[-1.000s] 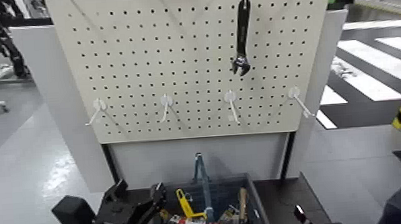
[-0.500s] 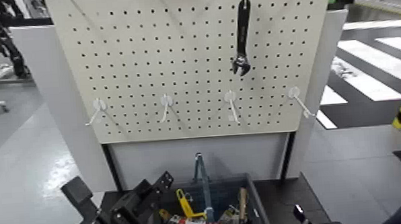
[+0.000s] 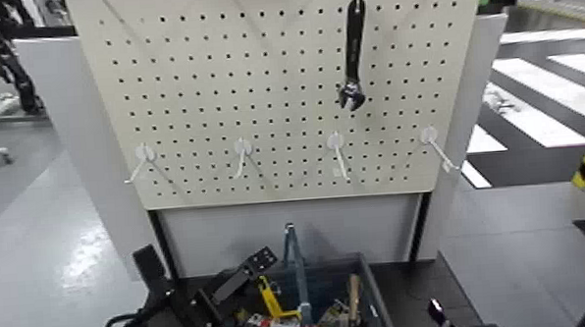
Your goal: Grasp the handle of the crate.
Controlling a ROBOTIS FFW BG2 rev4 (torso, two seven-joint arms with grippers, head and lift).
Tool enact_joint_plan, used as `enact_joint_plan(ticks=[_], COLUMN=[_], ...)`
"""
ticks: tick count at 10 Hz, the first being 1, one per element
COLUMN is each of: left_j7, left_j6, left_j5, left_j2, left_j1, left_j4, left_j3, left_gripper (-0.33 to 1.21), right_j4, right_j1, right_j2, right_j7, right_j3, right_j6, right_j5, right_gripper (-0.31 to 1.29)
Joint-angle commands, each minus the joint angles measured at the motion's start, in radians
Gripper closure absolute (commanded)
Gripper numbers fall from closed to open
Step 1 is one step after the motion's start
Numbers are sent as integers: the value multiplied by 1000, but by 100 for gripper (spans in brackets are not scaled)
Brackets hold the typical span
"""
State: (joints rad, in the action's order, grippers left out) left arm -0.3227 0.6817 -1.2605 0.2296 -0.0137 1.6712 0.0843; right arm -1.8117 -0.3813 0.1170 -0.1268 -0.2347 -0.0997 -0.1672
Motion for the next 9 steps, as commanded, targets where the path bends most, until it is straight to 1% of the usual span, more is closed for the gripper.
enact_joint_plan(ticks=[1, 2, 3, 4, 5, 7, 8, 9], left_j7=[-44, -67, -87, -118, -148, -171, -174, -185], left_j6=[108, 141, 147, 150, 145, 134, 110, 108], left_j5=[-96, -114, -122, -125, -125, -125, -125, -125], left_j2=[20, 30, 39, 40, 37, 34, 36, 30], left_j1=[-98, -132, -163, -199, -229, -270, -285, -307], left_j4=[-131, -176, -215, -265, -308, -358, -377, -410], left_j3=[43, 64, 91, 118, 134, 158, 170, 181], left_gripper=[12, 12, 12, 12, 12, 12, 12, 12], right_j4=[5, 8, 14, 15, 17, 17, 17, 17], right_j1=[2, 5, 9, 10, 12, 13, 13, 13], right_j2=[0, 1, 1, 3, 3, 3, 3, 3], right_j7=[1, 1, 1, 1, 1, 1, 1, 1], right_j3=[-3, -5, -8, -9, -12, -14, -15, -15], right_j6=[-3, -6, -11, -12, -15, -17, -15, -14], right_j5=[0, -3, -5, -5, -5, -8, -9, -9], right_gripper=[15, 15, 15, 15, 15, 15, 15, 15])
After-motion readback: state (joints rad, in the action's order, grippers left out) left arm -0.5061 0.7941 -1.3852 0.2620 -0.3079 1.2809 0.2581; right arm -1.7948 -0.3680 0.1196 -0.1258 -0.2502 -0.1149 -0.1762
